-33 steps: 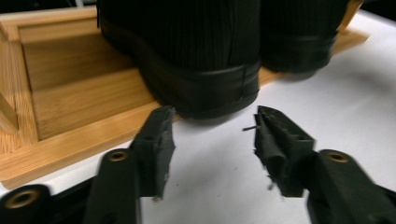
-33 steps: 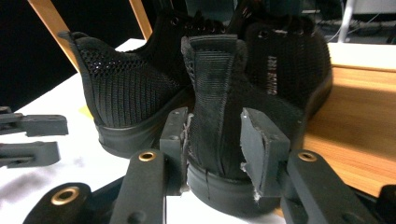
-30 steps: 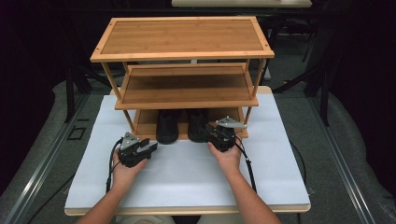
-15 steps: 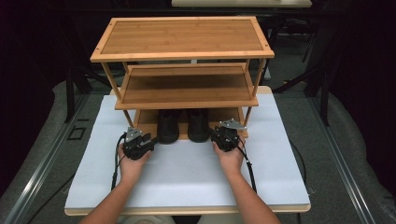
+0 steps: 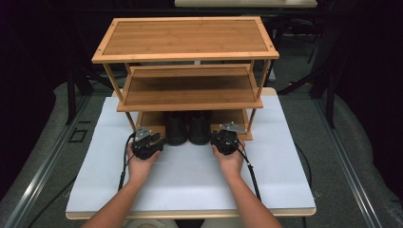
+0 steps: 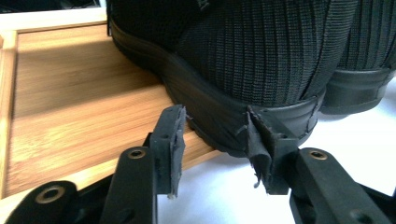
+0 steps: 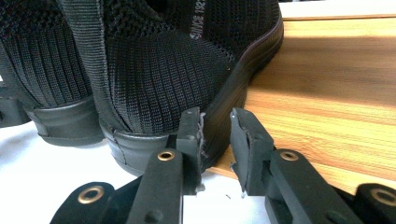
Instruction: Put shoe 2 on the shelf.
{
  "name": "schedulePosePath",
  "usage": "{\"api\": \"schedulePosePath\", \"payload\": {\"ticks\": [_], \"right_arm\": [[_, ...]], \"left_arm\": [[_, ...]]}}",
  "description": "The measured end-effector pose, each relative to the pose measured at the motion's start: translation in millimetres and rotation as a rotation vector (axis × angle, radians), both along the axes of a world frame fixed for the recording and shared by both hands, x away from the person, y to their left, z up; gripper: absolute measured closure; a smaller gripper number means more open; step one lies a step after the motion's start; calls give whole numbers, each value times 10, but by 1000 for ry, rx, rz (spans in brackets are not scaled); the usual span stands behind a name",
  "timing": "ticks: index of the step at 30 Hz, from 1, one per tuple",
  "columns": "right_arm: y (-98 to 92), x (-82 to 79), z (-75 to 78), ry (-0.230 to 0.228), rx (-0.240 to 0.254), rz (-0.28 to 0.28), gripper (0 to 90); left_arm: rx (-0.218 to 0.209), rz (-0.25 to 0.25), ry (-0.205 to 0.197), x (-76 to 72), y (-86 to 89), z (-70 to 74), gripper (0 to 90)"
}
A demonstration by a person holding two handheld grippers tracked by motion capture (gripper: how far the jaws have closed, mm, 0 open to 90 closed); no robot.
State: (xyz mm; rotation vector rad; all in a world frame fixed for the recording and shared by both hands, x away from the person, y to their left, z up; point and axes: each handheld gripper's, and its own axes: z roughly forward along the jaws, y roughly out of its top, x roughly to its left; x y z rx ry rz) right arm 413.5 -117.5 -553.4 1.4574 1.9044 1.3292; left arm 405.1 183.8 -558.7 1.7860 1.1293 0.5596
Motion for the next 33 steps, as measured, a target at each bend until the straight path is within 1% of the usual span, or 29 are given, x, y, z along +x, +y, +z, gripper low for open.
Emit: {"api": "schedulePosePath", "payload": {"ticks": [1,2,4,10,17,18,19,20,23,24,25,26,28,30,33], "right_arm": [[1,0,2,-3,-7,-1,737],[0,-4,9,7,-14,-1,738],[-2,-3,10,10,-11,0,739],[-3,0,10,17,-1,-1,737],[-22,-2,16,18,-5,8,701],[-22,-4,18,10,-4,8,701],[-30,-15,34,14,-14,8,700],[-34,-16,42,2,-5,13,699],[-48,-30,65,1,-11,19,694],[-60,-50,86,-9,-16,18,693],[-60,-50,86,-9,-16,18,693],[-80,-79,114,-13,-29,23,690],[-102,-118,143,-24,-42,24,689],[-133,-170,174,-43,-48,26,686],[-203,-278,225,-50,-60,28,679]], "left_arm": [[5,1,4,4,-1,10,582],[1,1,6,9,1,12,582],[-6,0,7,16,11,8,579],[-9,2,6,20,13,6,575],[-16,-9,16,23,44,11,551],[-17,-11,17,20,49,13,550],[-16,-14,14,17,61,18,548],[-16,-14,14,17,61,18,546],[-26,-12,11,3,93,36,542],[-25,-12,11,-11,122,53,535],[-25,-12,11,-11,122,53,532],[-26,-9,7,-35,154,75,529],[-39,-8,-1,-69,185,97,523],[-37,-19,-2,-114,226,128,515],[-26,-30,-11,-193,298,171,505]]}}
